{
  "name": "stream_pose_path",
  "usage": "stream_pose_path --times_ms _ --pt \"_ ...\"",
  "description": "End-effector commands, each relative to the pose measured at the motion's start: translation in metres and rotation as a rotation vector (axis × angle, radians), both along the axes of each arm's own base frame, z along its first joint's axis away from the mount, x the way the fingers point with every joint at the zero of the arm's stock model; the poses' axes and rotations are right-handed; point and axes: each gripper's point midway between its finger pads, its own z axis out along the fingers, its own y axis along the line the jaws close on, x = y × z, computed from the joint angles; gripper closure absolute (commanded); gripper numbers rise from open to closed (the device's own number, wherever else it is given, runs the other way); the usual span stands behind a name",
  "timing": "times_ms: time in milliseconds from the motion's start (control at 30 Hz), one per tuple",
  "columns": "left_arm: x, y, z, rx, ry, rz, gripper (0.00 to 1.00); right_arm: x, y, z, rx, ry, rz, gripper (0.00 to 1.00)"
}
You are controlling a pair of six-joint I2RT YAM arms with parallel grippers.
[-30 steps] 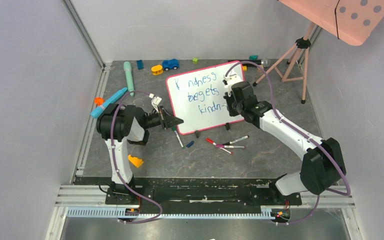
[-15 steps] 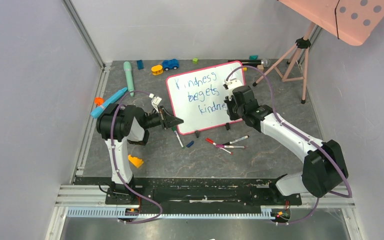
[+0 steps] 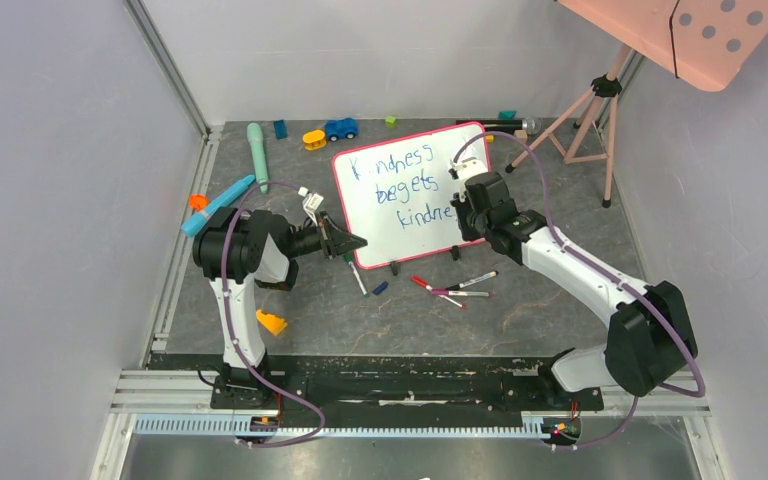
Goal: Write a sentence on the whiteboard
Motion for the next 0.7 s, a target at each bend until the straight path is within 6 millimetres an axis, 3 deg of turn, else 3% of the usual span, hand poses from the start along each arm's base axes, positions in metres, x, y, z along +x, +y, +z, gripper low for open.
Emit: stream_pose_path --times_ms 0,233,667 --pt "0.024 0.014 -0.02 0.062 -0.108 0.124 0.95 0.01 -0.001 0.032 0.028 -0.088 -0.011 1.0" --pt "0.024 0.014 -0.019 0.062 -0.109 0.124 0.95 0.009 0.005 0.059 0.09 -0.143 0.023 1.0" --pt "0.024 0.014 -0.02 0.062 -0.105 0.123 0.95 0.025 0.0 0.048 0.049 -0.113 -0.023 1.0"
